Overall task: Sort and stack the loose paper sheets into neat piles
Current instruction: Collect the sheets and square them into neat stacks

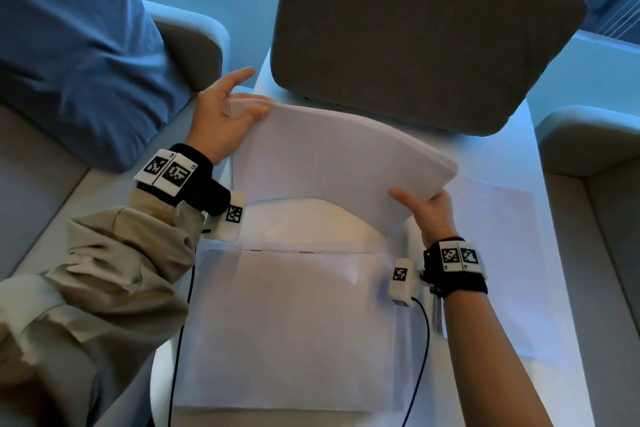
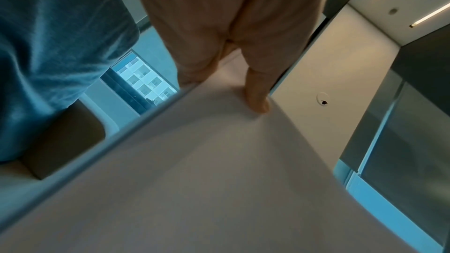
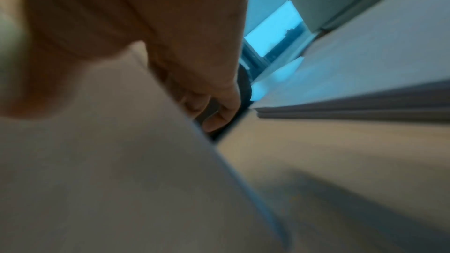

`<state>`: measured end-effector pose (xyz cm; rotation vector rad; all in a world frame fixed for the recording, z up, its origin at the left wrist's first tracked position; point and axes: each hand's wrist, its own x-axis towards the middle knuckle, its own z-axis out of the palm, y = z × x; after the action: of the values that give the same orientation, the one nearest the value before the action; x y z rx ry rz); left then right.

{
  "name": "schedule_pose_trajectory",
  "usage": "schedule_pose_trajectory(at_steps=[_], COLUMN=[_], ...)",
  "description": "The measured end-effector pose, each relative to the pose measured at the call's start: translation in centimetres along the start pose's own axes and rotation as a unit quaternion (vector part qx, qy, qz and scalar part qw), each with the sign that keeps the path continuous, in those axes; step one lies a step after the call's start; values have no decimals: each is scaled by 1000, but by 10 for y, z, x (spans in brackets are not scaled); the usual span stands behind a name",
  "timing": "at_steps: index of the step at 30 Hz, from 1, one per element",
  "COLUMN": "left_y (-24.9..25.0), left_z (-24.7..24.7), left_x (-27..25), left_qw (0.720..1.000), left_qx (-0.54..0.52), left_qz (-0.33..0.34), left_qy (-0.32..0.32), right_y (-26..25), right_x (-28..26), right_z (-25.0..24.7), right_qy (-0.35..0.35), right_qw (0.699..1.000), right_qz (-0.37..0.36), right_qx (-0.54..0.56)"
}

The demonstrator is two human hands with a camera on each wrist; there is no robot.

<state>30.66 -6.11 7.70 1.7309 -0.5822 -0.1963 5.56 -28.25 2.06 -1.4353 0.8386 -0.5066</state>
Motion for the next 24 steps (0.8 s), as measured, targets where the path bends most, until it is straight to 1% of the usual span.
schedule_pose_trajectory(at_steps=[2,4,7,10,12,14,16,17,20,24], left_y=[4,5,-3,-15,-19,-24,-31,-34,-37,-27], left_z=[0,-3,-2,9,16,21,25,28,38,43], left_x=[-4,-6,-13,-20,-21,-20,-21,-23,-27,-28], left_qw=[999,995,987,987,988,991,994,994,995,997], left_qx=[-42,-96,-160,-152,-134,-114,-98,-87,-74,-60], left_qz=[13,24,8,-25,-42,-48,-55,-61,-66,-48], left_qy=[-11,0,9,51,69,57,17,9,15,12], right_y=[-11,-23,-36,-44,-47,-45,-40,-36,-29,-35], right_x=[-1,-2,-6,-9,-7,-3,-1,-1,0,3], right_z=[1,0,-1,0,-2,-5,-5,-4,2,8], right_qy=[40,61,43,45,78,113,112,110,125,129], right_qw=[998,992,989,988,985,984,986,988,990,989], right_qz=[-18,-46,-81,-102,-114,-123,-124,-109,-55,-57], right_qx=[53,100,118,110,102,58,0,-3,35,45])
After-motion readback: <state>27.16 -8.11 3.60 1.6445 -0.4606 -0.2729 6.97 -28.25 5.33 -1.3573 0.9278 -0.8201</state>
